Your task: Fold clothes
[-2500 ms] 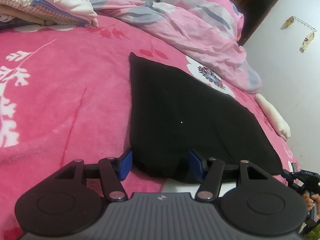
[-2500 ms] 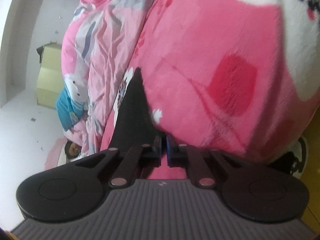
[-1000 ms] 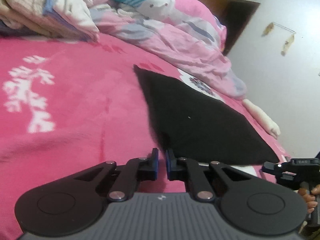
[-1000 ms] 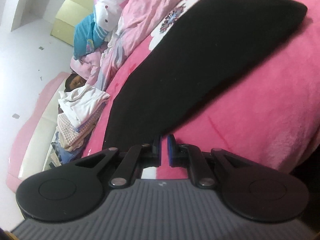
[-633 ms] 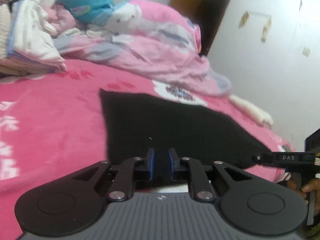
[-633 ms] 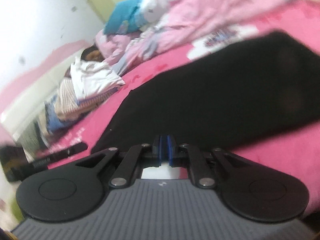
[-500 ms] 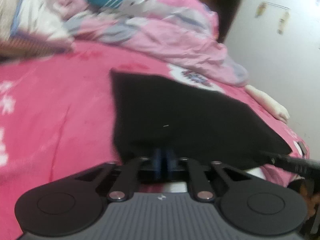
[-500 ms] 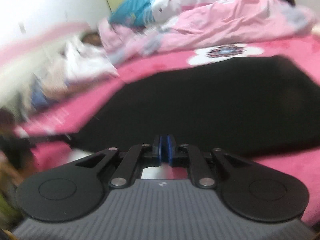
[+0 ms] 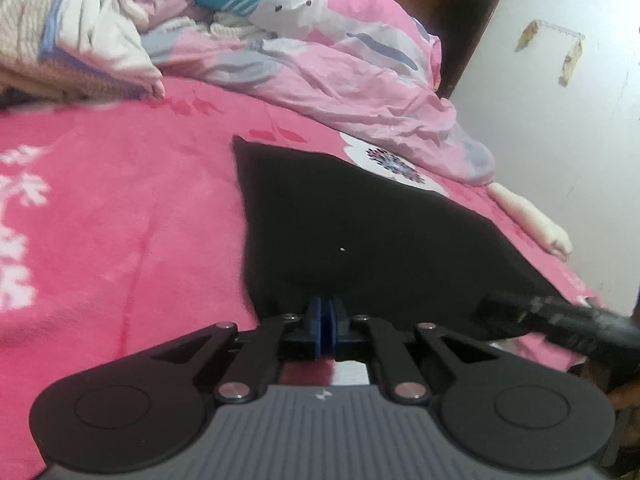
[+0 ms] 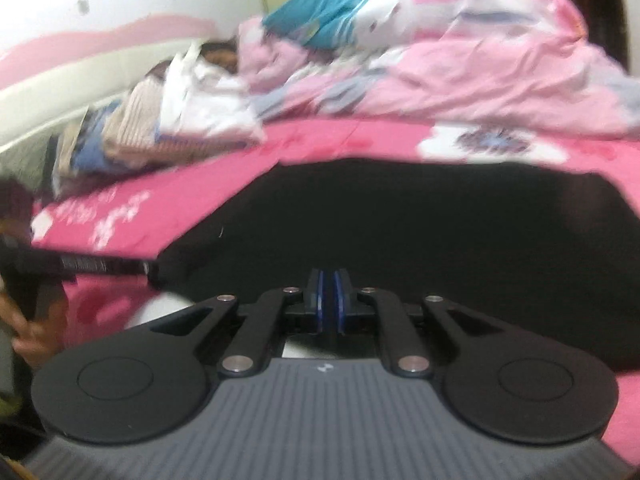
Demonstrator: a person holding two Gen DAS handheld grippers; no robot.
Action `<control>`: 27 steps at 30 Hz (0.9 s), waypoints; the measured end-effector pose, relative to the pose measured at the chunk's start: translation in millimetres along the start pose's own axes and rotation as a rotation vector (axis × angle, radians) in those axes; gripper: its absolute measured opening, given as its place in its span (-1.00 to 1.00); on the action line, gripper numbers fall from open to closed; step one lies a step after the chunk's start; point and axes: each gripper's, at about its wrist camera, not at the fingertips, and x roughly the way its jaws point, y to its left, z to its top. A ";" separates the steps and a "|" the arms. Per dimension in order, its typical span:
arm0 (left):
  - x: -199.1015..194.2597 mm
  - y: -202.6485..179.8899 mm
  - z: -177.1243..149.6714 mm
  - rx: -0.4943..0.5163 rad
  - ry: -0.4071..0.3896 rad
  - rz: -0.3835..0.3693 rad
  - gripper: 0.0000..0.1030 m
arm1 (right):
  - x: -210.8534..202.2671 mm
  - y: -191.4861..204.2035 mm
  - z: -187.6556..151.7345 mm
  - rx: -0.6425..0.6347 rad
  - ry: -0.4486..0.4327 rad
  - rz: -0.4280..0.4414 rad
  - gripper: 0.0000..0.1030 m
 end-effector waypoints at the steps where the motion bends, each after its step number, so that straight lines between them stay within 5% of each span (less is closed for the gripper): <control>1: -3.9 -0.1 -0.3 0.018 -0.010 0.034 -0.69 | 1.2 -4.0 -5.7 0.016 0.004 0.004 -0.90; 6: -22.7 9.6 3.6 0.002 -0.057 0.158 -0.59 | -9.0 -25.3 -25.6 0.109 -0.041 0.073 -0.90; 11: -21.4 -17.8 21.0 0.059 -0.114 0.103 -0.57 | -10.3 -26.8 -35.3 0.097 -0.081 0.093 -0.90; 16: 19.4 -50.0 26.2 0.116 -0.039 0.030 -0.52 | -8.4 -31.5 -39.4 0.113 -0.115 0.117 -0.90; 27: 47.4 -50.6 20.1 0.091 0.008 0.061 -0.56 | -10.0 -38.6 -45.6 0.134 -0.151 0.160 -0.90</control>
